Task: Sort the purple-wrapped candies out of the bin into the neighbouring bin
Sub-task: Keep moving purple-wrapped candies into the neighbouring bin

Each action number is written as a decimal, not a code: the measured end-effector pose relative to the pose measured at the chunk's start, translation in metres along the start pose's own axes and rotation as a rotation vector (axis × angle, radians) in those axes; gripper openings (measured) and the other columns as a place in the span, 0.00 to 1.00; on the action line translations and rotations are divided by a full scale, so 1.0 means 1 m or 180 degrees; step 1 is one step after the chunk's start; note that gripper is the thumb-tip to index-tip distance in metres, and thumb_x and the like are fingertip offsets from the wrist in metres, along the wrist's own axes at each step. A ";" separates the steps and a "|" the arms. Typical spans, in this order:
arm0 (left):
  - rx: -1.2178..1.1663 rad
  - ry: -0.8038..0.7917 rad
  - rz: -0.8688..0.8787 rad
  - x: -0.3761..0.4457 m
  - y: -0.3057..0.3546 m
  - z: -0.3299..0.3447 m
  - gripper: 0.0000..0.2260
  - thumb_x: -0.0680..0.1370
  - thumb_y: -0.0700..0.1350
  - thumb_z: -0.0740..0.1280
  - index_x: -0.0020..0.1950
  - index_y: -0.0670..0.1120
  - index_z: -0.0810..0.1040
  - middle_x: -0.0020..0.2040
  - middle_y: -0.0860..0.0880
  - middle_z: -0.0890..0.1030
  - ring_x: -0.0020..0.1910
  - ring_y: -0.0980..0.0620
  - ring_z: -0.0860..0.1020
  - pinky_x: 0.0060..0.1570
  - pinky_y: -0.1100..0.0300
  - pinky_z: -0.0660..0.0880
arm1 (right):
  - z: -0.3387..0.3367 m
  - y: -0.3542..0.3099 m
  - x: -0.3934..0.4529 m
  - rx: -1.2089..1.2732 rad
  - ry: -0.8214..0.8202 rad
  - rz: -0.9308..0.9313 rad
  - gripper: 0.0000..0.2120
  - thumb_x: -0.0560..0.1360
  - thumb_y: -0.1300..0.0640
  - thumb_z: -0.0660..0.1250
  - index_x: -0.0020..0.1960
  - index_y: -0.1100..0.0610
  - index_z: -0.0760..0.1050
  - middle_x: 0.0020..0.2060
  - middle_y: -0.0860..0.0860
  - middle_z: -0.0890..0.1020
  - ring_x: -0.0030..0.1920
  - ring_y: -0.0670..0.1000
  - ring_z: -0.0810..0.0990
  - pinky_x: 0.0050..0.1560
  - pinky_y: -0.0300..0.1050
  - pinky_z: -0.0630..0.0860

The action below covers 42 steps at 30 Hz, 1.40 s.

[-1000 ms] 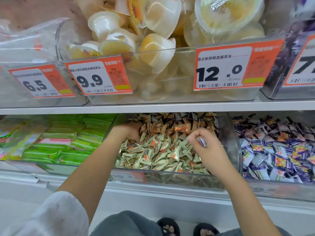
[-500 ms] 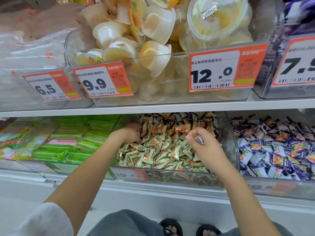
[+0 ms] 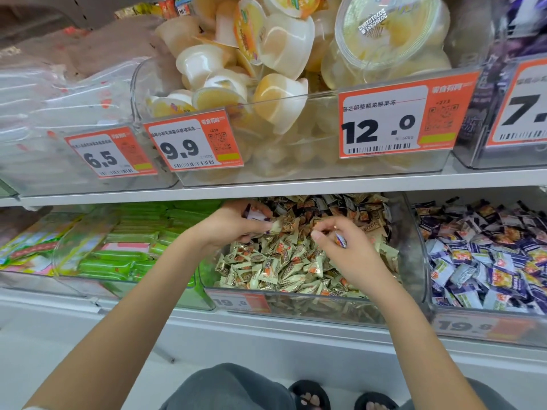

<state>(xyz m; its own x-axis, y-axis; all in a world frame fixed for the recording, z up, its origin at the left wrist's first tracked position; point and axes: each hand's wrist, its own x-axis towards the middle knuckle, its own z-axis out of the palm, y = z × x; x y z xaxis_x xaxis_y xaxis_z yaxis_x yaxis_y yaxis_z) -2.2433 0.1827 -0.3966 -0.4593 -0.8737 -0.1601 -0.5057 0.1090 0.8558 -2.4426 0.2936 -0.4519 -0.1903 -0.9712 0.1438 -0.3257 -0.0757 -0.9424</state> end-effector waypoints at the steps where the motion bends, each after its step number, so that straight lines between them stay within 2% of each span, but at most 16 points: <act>1: -0.0067 -0.0112 0.0059 -0.004 0.004 0.006 0.08 0.72 0.41 0.73 0.49 0.48 0.79 0.36 0.51 0.79 0.33 0.54 0.73 0.31 0.63 0.69 | 0.003 -0.002 0.000 0.0004 -0.0089 0.0015 0.06 0.76 0.44 0.64 0.51 0.42 0.73 0.44 0.33 0.74 0.39 0.28 0.71 0.35 0.27 0.65; 3: -0.0304 -0.0378 0.0209 -0.009 0.010 0.021 0.07 0.73 0.38 0.71 0.49 0.46 0.78 0.33 0.51 0.77 0.28 0.56 0.70 0.28 0.64 0.67 | 0.008 -0.005 -0.001 0.0054 -0.0308 0.0071 0.18 0.72 0.34 0.60 0.57 0.40 0.71 0.45 0.29 0.71 0.43 0.27 0.68 0.40 0.27 0.62; 6: -0.0458 -0.0521 0.0368 -0.013 0.013 0.040 0.06 0.74 0.37 0.70 0.48 0.45 0.77 0.30 0.53 0.74 0.27 0.56 0.68 0.26 0.64 0.66 | 0.013 -0.007 -0.001 0.0137 -0.0477 0.0248 0.31 0.65 0.26 0.54 0.55 0.47 0.74 0.37 0.39 0.75 0.33 0.34 0.70 0.36 0.35 0.64; 10: -0.0526 -0.0336 0.0419 -0.015 0.010 0.047 0.06 0.75 0.37 0.69 0.51 0.44 0.76 0.31 0.56 0.78 0.27 0.57 0.70 0.27 0.64 0.68 | 0.007 -0.001 0.003 0.0295 -0.0317 0.0513 0.26 0.67 0.31 0.63 0.55 0.48 0.72 0.40 0.43 0.76 0.38 0.41 0.75 0.41 0.40 0.69; 13: -0.0865 -0.0251 0.0335 -0.016 0.008 0.052 0.08 0.77 0.38 0.67 0.55 0.43 0.75 0.48 0.49 0.84 0.27 0.58 0.71 0.29 0.64 0.70 | 0.001 0.008 0.005 -0.0747 0.0239 0.0157 0.16 0.74 0.44 0.65 0.57 0.50 0.69 0.40 0.43 0.76 0.35 0.40 0.73 0.29 0.32 0.64; 15: -0.1026 -0.0286 0.0339 -0.016 0.008 0.057 0.11 0.77 0.37 0.67 0.59 0.41 0.74 0.51 0.44 0.82 0.29 0.56 0.72 0.30 0.65 0.70 | -0.001 0.010 0.006 -0.1165 0.0487 -0.0131 0.21 0.75 0.47 0.67 0.64 0.52 0.65 0.36 0.44 0.73 0.33 0.41 0.72 0.26 0.33 0.63; 17: -0.1089 -0.0364 0.0346 -0.016 0.009 0.065 0.13 0.77 0.36 0.66 0.62 0.39 0.74 0.48 0.44 0.81 0.34 0.57 0.76 0.32 0.65 0.70 | -0.002 0.008 0.006 -0.0806 0.0602 -0.0240 0.27 0.73 0.44 0.67 0.69 0.44 0.62 0.36 0.41 0.74 0.37 0.42 0.74 0.30 0.35 0.66; 19: -0.1319 -0.0532 0.0325 -0.016 0.011 0.073 0.13 0.78 0.33 0.63 0.62 0.40 0.74 0.47 0.46 0.80 0.38 0.59 0.78 0.34 0.66 0.72 | -0.003 0.005 0.006 -0.0330 0.0446 -0.0458 0.24 0.74 0.46 0.67 0.68 0.39 0.64 0.33 0.37 0.74 0.36 0.39 0.74 0.33 0.31 0.68; 22: -0.1844 -0.0719 0.0299 -0.016 0.014 0.082 0.14 0.77 0.29 0.61 0.59 0.42 0.74 0.46 0.48 0.81 0.41 0.58 0.79 0.41 0.67 0.75 | -0.007 0.003 0.005 -0.0272 0.0138 -0.0658 0.19 0.77 0.53 0.64 0.67 0.42 0.69 0.36 0.31 0.74 0.40 0.33 0.74 0.40 0.23 0.67; 25: -0.2293 -0.0947 0.0302 -0.019 0.018 0.086 0.15 0.77 0.26 0.57 0.60 0.39 0.73 0.50 0.44 0.82 0.51 0.51 0.81 0.52 0.62 0.77 | -0.013 0.006 0.004 -0.0547 -0.0081 -0.0596 0.20 0.79 0.49 0.60 0.70 0.38 0.65 0.51 0.41 0.74 0.48 0.30 0.70 0.44 0.20 0.63; 29: -0.2719 -0.1156 0.0209 -0.021 0.028 0.090 0.20 0.74 0.23 0.53 0.63 0.33 0.71 0.59 0.34 0.77 0.60 0.41 0.77 0.60 0.53 0.75 | -0.018 0.009 -0.003 -0.0675 -0.0273 -0.0576 0.22 0.78 0.47 0.62 0.67 0.29 0.61 0.47 0.43 0.67 0.46 0.31 0.68 0.43 0.25 0.64; 33: -0.2859 -0.1353 0.0105 -0.026 0.040 0.093 0.24 0.67 0.28 0.57 0.64 0.35 0.70 0.55 0.37 0.78 0.50 0.48 0.79 0.56 0.52 0.76 | -0.020 0.005 -0.006 -0.0945 0.0123 -0.0874 0.15 0.79 0.51 0.61 0.64 0.38 0.67 0.50 0.45 0.72 0.48 0.39 0.72 0.44 0.29 0.67; 35: -0.3066 -0.1302 0.0024 -0.028 0.043 0.095 0.28 0.68 0.28 0.58 0.69 0.37 0.64 0.53 0.40 0.79 0.46 0.51 0.80 0.59 0.49 0.75 | -0.019 0.002 -0.009 -0.1025 0.0346 -0.0998 0.11 0.79 0.54 0.61 0.60 0.45 0.69 0.47 0.47 0.73 0.45 0.39 0.72 0.41 0.32 0.68; 38: -0.3110 -0.0974 -0.0139 -0.031 0.044 0.096 0.31 0.72 0.27 0.60 0.74 0.43 0.59 0.61 0.41 0.78 0.55 0.47 0.80 0.61 0.49 0.74 | -0.025 -0.006 -0.014 -0.1045 0.0980 -0.0863 0.05 0.79 0.57 0.62 0.54 0.52 0.70 0.47 0.48 0.73 0.43 0.43 0.73 0.39 0.34 0.68; 40: -0.2143 -0.0486 0.0004 -0.039 0.037 0.094 0.26 0.76 0.29 0.61 0.71 0.48 0.67 0.64 0.49 0.76 0.59 0.51 0.78 0.59 0.53 0.76 | -0.043 -0.005 -0.017 -0.1263 0.1673 -0.0728 0.05 0.78 0.57 0.63 0.47 0.53 0.65 0.44 0.48 0.71 0.38 0.40 0.70 0.32 0.32 0.64; 42: -0.0935 0.0077 0.0309 -0.048 0.024 0.088 0.20 0.77 0.32 0.62 0.63 0.53 0.76 0.59 0.57 0.80 0.56 0.60 0.79 0.57 0.58 0.76 | -0.071 0.002 -0.023 -0.1600 0.2186 -0.0553 0.10 0.78 0.59 0.63 0.44 0.54 0.61 0.41 0.52 0.70 0.37 0.46 0.70 0.31 0.37 0.60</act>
<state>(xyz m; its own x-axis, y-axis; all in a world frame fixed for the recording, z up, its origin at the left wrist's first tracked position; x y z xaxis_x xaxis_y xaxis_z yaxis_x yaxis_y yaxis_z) -2.2975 0.2695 -0.4119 -0.4758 -0.8774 -0.0621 -0.2261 0.0538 0.9726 -2.5042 0.3319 -0.4357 -0.5639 -0.5914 0.5765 -0.7418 0.0559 -0.6683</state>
